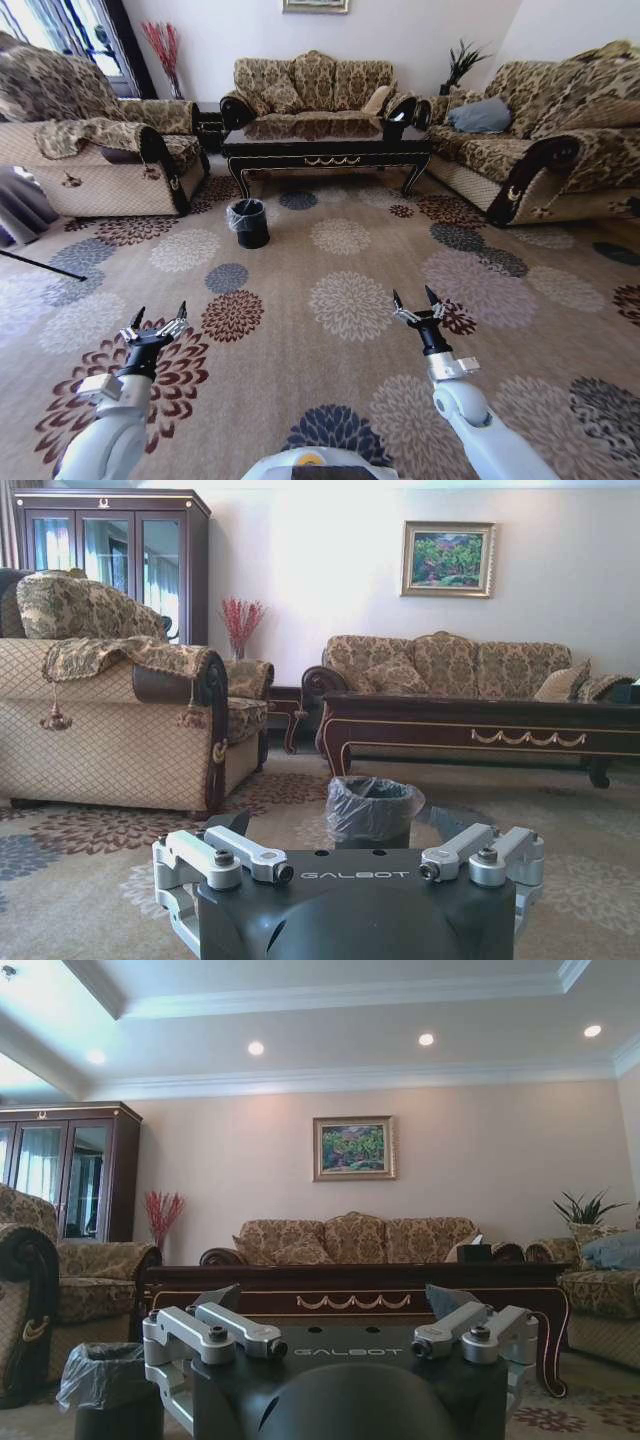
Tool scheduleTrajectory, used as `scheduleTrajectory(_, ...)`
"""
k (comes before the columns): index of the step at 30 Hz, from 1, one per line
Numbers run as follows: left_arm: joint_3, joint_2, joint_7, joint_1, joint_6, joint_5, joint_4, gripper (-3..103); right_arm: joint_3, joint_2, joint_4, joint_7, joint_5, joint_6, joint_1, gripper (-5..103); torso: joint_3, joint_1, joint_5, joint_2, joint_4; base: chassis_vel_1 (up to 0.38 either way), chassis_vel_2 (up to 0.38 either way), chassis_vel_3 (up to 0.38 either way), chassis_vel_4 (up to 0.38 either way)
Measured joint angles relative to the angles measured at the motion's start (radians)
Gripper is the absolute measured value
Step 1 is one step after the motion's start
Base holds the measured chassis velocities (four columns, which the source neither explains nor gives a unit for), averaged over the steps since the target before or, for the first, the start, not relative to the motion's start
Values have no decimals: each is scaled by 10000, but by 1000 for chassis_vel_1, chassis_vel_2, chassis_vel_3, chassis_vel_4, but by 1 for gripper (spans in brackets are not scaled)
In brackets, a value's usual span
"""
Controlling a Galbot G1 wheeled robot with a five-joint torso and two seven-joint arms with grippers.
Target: Move to the front of the table and pick up the trash from the floor, then place it into the trash bin.
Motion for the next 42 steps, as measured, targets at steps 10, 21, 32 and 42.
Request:
scheduleTrajectory(10,14,-132,-5,178,-67,144,-110,100,134,-13,120,-7,-9,50,-151,100,-2,-4,0,0,0,26,-35,-27,25)
scheduleTrajectory(21,5,-239,1,301,-205,202,-165,100,251,19,232,-60,-90,94,-296,100,-2,-4,0,-1,0,10,-9,-12,8)
scheduleTrajectory(32,-25,-284,7,336,-247,196,-232,100,288,26,261,-129,-161,101,-335,100,-2,-4,0,-1,0,0,0,0,0)
scheduleTrajectory(42,-38,-287,17,299,-262,180,-181,100,254,32,255,-221,-118,213,-301,100,-1,-4,0,-1,0,0,0,0,0)
